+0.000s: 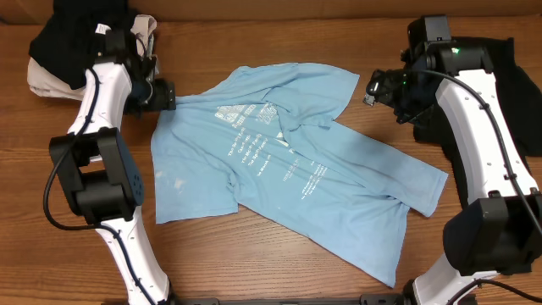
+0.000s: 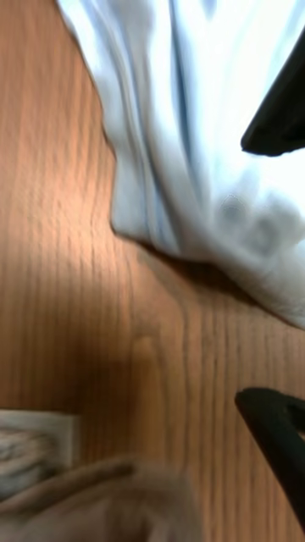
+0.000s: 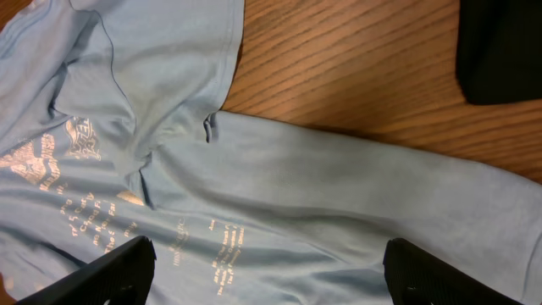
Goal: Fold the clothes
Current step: 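Release the shirt and move both grippers to its bottom hem, then grasp the bottom hem corners with the left and right grippers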
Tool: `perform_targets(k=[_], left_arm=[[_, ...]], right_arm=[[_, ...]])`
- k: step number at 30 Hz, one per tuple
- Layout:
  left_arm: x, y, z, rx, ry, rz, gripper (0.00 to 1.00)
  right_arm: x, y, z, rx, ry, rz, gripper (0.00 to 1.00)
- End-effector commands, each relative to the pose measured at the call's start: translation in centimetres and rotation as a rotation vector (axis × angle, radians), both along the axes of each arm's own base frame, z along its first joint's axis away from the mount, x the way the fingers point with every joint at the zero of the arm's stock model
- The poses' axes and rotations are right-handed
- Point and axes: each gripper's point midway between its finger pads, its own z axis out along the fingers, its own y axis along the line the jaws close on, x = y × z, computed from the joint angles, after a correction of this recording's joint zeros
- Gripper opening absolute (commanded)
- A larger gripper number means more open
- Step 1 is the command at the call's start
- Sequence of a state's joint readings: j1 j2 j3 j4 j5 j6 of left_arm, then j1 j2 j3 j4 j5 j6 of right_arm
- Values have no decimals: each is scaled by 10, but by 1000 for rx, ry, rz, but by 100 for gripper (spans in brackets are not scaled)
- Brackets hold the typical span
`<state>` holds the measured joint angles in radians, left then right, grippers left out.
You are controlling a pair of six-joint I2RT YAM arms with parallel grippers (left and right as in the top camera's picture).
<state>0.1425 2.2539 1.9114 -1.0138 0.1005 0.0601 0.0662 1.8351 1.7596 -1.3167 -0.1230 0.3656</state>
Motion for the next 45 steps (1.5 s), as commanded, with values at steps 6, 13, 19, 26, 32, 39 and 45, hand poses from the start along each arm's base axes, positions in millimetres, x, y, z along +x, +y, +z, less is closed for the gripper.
perform_targets(k=[6, 13, 19, 26, 32, 39, 45], left_arm=[[10, -23, 151, -57, -146, 1, 94], [-27, -40, 209, -114, -154, 11, 96], [-64, -68, 241, -129, -171, -20, 96], [-145, -72, 223, 30, -16, 66, 98], [-195, -72, 157, 24, 150, 153, 98], [-240, -74, 51, 4, 304, 292, 94], [-274, -72, -11, 15, 387, 420, 80]], right_arm=[[-31, -5, 93, 11, -239, -23, 89], [-101, -12, 155, 31, -364, -86, 91], [-171, -23, 159, 39, -290, -217, 91], [-215, -35, 110, 18, -137, -410, 92], [-236, -24, 32, 49, 75, -460, 96], [-221, 7, -35, 174, 131, -393, 96], [-226, 8, -70, 156, 180, -386, 96]])
